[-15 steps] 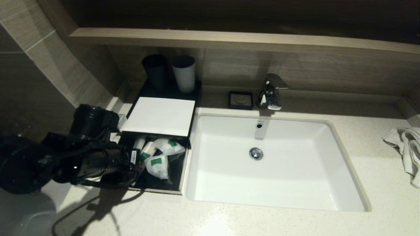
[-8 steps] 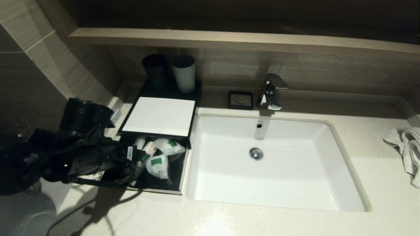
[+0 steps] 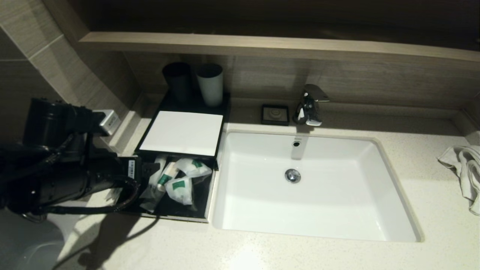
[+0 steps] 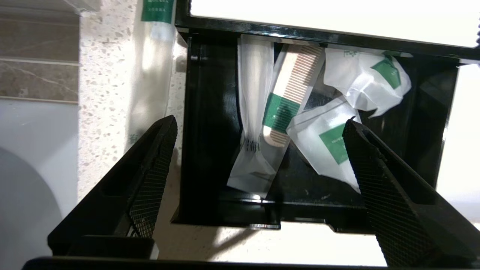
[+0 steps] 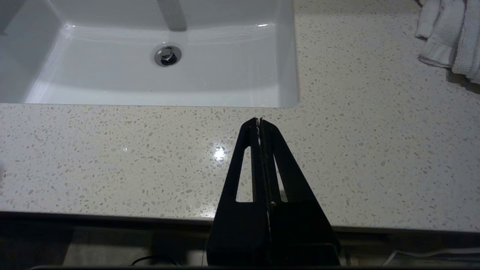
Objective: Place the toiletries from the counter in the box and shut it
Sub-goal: Pick up the bathroom toiletry
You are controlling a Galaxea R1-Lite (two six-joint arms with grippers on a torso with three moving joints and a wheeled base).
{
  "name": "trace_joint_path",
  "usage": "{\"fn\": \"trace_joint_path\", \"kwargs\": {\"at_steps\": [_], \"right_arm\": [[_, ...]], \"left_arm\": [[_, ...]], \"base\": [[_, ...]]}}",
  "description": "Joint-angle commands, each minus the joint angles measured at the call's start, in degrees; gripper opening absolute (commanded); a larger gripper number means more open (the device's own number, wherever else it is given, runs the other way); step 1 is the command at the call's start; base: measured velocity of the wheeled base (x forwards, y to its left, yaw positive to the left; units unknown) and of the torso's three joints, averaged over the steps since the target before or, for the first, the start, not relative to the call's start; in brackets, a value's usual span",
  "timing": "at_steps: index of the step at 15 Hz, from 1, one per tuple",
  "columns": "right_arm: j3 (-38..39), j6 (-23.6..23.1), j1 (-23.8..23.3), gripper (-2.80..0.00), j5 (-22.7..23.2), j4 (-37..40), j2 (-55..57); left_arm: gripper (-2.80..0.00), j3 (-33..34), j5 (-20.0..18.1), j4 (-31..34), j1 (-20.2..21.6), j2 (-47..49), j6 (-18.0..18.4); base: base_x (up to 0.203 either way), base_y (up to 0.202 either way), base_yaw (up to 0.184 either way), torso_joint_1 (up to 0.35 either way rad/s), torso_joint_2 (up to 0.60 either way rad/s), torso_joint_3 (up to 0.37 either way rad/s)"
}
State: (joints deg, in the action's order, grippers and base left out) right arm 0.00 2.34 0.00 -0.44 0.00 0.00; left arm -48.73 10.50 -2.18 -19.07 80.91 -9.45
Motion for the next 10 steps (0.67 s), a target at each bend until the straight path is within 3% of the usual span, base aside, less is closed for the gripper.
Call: {"fn": "trace_joint_path", "kwargs": {"at_steps": [1,4,5,10], "right_arm": [[0.0,0.0,0.0,-2.80,0.0,0.0,0.0],[0.0,0.0,0.0,-2.80,0.0,0.0,0.0],[0.0,0.0,0.0,-2.80,0.0,0.0,0.0],[0.0,0.0,0.0,-2.80,0.0,0.0,0.0]], "left_arm": [[0.00,-0.1,0.1,2.4,0.2,-4.8,0.0],[0.00,-0.1,0.1,4.3,2.9,-6.8,0.0],[-2.80,-0.2,0.1,4.4,4.2,-6.8,0.2],[-2.80,-0.3,-0.2,4.3,11.3,-6.8,0.8]], "base": [[0.000,0.000,0.000,0.000,0.00,0.000],[0.000,0.000,0.000,0.000,0.00,0.000],[0.000,0.000,0.000,0.000,0.00,0.000],[0.000,0.000,0.000,0.000,0.00,0.000]]}}
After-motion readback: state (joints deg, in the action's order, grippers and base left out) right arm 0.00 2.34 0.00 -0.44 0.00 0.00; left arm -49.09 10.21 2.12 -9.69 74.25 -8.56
